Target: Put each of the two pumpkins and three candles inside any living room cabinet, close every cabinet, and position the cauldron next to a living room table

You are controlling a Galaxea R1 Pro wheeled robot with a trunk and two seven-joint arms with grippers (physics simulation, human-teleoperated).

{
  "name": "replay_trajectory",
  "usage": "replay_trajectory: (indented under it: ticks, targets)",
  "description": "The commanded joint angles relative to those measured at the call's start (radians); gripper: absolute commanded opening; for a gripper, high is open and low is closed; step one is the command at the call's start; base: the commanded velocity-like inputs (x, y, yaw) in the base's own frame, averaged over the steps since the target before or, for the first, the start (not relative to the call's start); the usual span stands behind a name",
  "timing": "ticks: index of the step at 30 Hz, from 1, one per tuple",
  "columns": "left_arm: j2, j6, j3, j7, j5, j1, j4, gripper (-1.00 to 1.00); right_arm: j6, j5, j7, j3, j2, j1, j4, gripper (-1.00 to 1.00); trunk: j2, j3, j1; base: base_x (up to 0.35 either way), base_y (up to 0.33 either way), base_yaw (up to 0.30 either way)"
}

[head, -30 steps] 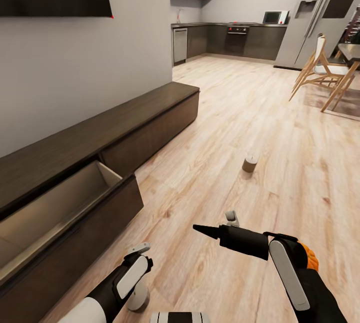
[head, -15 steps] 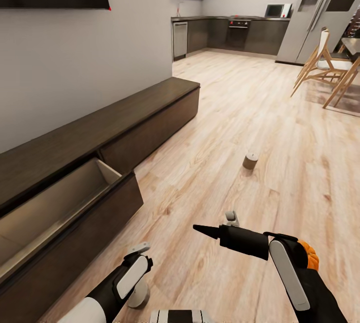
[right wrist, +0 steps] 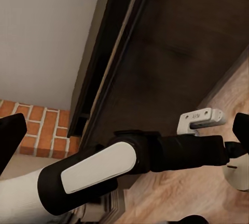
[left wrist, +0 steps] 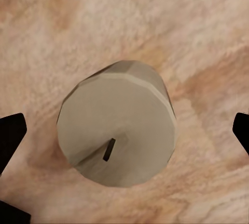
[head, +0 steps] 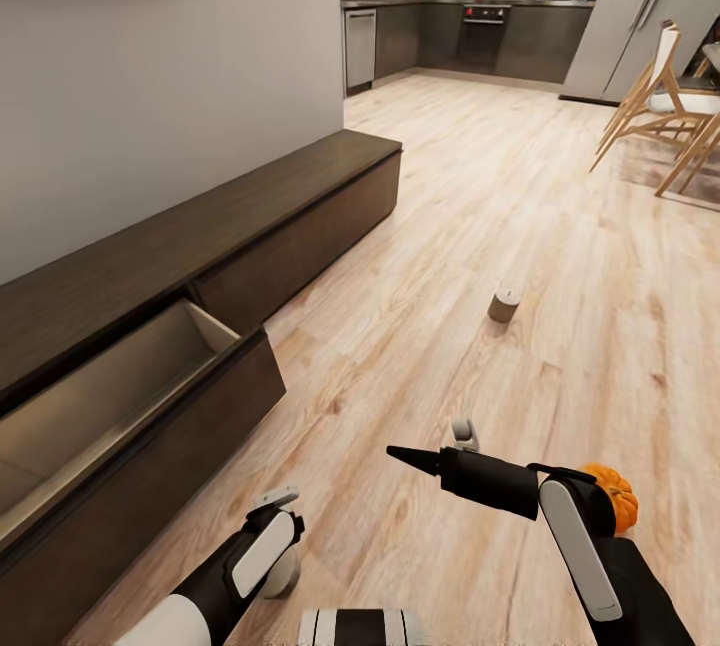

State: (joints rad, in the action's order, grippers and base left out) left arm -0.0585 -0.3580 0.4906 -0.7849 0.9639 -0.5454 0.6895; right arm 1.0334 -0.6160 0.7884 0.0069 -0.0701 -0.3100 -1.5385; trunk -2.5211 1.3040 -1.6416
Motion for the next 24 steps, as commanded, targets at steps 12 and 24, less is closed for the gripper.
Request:
replay_trajectory:
  ticks: [12,24]
  targets:
    - [0.0,0.001,0.003,-0.007,0.004,-0.001,0.001,1.0,0.004,-0.004,0.002,0.001,0.002,-0.001,0.0,1.0,-0.003,0.047,-0.005,0.0,0.0,0.0]
    - [0.002,0.001,0.005,-0.007,0.004,-0.001,0.001,1.0,0.001,-0.002,0.002,0.001,0.003,-0.001,-0.001,1.0,-0.006,0.094,-0.011,0.0,0.0,0.0]
